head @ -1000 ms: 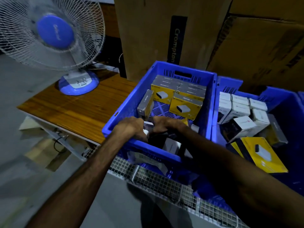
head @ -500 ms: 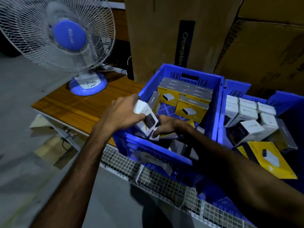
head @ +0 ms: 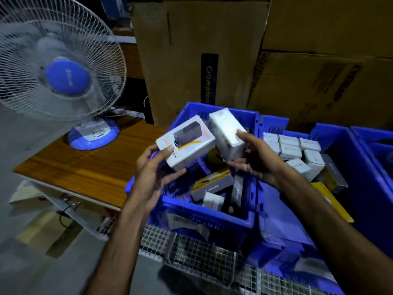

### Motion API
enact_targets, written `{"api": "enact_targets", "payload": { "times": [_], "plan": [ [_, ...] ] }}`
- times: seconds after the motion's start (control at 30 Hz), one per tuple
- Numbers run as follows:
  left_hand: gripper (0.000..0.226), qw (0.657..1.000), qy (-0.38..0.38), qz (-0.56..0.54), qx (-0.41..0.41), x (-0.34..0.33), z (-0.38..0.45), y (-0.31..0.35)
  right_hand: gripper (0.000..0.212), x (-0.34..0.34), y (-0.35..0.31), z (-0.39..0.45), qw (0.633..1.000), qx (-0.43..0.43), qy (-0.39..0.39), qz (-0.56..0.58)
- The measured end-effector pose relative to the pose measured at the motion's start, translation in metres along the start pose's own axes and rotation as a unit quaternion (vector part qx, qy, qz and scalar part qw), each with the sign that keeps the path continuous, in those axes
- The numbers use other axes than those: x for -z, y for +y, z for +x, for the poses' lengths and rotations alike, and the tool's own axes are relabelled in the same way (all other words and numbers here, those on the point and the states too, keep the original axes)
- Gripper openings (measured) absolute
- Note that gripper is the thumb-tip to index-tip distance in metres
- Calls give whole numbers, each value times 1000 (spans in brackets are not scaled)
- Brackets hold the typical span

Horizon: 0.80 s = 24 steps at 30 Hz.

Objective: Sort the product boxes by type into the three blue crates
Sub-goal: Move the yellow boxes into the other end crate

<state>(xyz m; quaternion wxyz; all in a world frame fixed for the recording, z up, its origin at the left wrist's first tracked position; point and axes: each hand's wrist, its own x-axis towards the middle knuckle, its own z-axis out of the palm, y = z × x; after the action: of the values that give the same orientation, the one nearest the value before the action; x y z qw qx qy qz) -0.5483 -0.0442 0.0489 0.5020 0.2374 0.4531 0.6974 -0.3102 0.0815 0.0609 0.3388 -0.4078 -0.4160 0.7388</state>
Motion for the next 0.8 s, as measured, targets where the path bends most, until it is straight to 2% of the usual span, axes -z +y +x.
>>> {"api": "enact_targets", "payload": {
  "times": [0.07, 0.13, 0.27, 0.33, 0.43, 0.5, 0.57, 0.63, 0.7, 0.8],
  "plan": [
    [37, 999, -4, -30, 37, -16, -8, -13, 47, 15, 2, -33, 995, -7, 14, 98],
    [33, 997, -13, -46, 59, -32, -17, -29, 55, 30, 8, -69, 988, 10, 22, 152],
    [43, 996, -39, -40, 75, -66, -35, -61, 53, 69, 30, -128, 979, 54, 119, 154],
    [40, 997, -47, -1, 67, -85, -41, -74, 56, 92, 37, -149, 975, 74, 194, 82],
    [38, 995, -67, 60, 46, -109, -42, -89, 58, 118, 41, -176, 947, 86, 301, -72],
    [41, 991, -89, 101, 18, -124, -40, -96, 49, 137, 44, -189, 915, 102, 338, -197],
    [48, 979, -114, 166, -26, -139, -34, -103, 49, 157, 44, -198, 877, 112, 341, -320],
    [58, 950, -137, 266, -85, -153, -25, -108, 56, 175, 41, -201, 850, 104, 314, -410],
    [64, 907, -169, 366, -123, -168, -15, -112, 63, 190, 41, -200, 840, 83, 275, -460],
    [66, 820, -228, 500, -161, -186, -4, -117, 74, 204, 44, -193, 840, 36, 215, -496]
  ]
}}
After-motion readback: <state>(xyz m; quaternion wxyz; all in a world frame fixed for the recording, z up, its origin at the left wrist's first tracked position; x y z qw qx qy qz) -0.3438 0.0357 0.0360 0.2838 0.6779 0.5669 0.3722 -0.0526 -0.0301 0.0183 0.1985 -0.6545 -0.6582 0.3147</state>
